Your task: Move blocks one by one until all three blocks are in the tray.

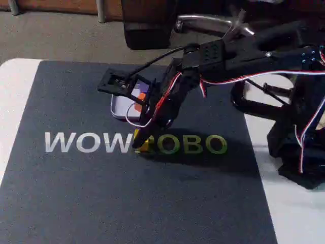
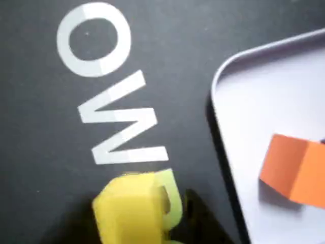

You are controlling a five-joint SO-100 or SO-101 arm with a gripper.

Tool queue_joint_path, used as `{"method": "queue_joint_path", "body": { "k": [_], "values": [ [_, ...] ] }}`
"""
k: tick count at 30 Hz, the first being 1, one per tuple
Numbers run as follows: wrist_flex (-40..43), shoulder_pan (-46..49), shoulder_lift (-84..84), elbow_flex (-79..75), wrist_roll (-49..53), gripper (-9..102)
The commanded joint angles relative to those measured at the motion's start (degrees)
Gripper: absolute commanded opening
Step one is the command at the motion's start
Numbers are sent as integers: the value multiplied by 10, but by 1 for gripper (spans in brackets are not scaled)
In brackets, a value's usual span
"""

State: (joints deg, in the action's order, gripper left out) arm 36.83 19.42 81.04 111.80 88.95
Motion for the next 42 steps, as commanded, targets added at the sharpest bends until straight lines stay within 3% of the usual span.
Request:
{"method": "queue_joint_path", "body": {
  "k": [1, 8, 17, 21, 24, 29, 34, 42],
  "values": [
    [-4, 4, 6, -21, 4, 0],
    [-11, 1, 19, -26, -27, -8],
    [-4, 10, 54, -145, -234, -8],
    [84, 37, -2, -276, -287, -8],
    [179, 65, -38, -359, -280, -8],
    [311, 100, -63, -400, -169, -8],
    [345, 113, -60, -396, -120, -8],
    [343, 107, -78, -408, -131, -8]
  ]
}}
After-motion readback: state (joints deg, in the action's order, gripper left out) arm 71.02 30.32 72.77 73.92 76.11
